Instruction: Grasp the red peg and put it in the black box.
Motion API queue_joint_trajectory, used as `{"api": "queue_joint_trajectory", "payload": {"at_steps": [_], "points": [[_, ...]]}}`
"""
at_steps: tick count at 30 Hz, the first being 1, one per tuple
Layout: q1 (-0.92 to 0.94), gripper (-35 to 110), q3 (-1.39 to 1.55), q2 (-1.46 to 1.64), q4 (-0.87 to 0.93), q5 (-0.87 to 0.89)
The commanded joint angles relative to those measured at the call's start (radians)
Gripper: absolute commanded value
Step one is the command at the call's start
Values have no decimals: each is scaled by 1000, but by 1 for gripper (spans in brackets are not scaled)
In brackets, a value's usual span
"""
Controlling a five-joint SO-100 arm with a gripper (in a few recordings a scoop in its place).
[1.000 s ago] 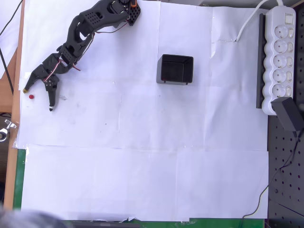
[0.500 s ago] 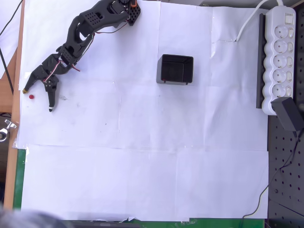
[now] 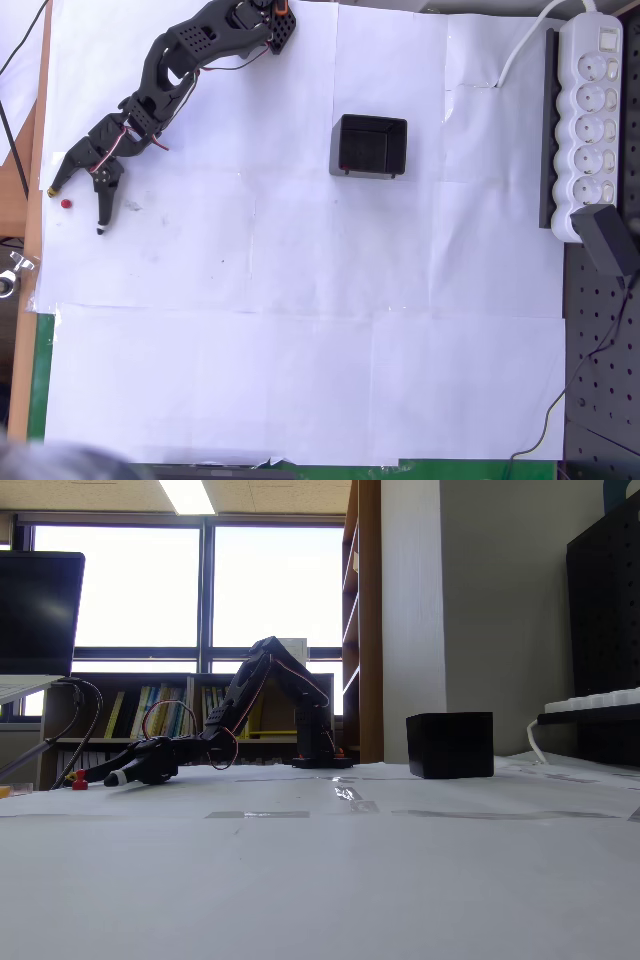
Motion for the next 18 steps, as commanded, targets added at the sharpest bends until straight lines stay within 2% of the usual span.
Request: {"api": "queue_joint_trajectory", "payload": {"at_steps": [1, 18], "points": [[0, 21, 23, 11, 11, -3], [-8, 0, 31, 8, 9, -9]]}}
